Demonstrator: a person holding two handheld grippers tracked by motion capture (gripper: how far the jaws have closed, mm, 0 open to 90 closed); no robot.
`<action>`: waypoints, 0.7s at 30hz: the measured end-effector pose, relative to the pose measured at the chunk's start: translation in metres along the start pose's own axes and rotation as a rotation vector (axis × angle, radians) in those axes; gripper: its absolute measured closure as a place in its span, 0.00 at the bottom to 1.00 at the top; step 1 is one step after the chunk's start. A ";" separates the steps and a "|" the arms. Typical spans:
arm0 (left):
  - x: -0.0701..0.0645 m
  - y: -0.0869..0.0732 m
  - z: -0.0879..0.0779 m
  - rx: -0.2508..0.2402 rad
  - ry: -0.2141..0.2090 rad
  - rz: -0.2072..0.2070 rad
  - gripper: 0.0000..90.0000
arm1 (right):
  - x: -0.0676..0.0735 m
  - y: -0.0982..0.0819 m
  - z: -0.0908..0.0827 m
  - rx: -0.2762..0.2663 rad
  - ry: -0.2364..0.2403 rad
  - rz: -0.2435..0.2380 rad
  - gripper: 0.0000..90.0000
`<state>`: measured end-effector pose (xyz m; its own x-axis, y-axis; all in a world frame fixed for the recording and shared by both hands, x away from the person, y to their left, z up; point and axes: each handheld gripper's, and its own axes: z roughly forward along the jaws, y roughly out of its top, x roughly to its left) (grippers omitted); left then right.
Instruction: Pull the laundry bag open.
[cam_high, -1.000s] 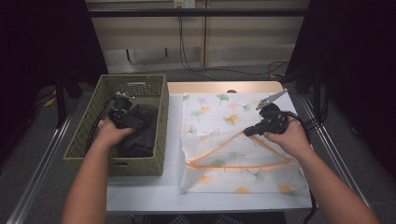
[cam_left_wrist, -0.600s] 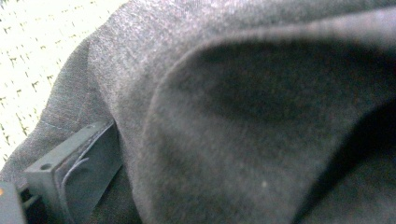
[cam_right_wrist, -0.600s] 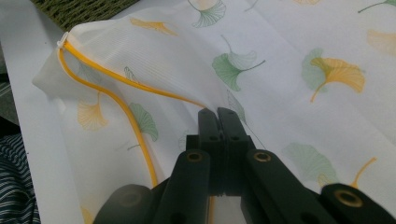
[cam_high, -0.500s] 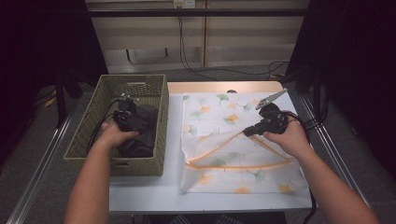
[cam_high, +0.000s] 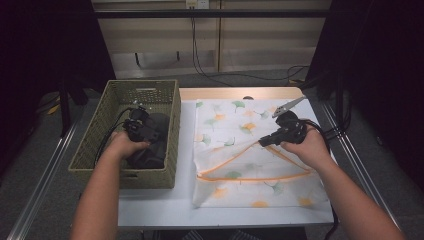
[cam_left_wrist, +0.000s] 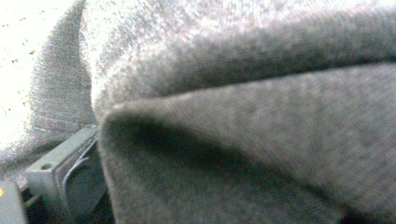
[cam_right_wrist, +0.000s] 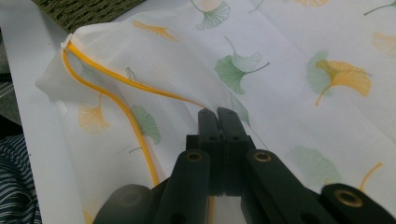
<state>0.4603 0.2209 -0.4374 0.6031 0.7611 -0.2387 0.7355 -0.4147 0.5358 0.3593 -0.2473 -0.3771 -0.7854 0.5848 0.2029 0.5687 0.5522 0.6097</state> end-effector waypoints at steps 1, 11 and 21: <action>0.004 0.001 -0.004 0.051 -0.009 0.045 0.05 | 0.000 0.000 0.000 0.000 0.001 0.001 1.00; -0.001 0.004 -0.009 0.095 -0.013 0.074 0.48 | -0.001 -0.001 -0.001 -0.006 0.002 -0.005 1.00; -0.013 0.010 -0.026 0.081 0.023 0.107 0.64 | -0.003 -0.005 -0.001 -0.007 0.003 -0.001 1.00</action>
<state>0.4517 0.2198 -0.4077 0.6727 0.7213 -0.1648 0.6905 -0.5321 0.4901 0.3585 -0.2527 -0.3799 -0.7866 0.5825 0.2048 0.5663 0.5484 0.6153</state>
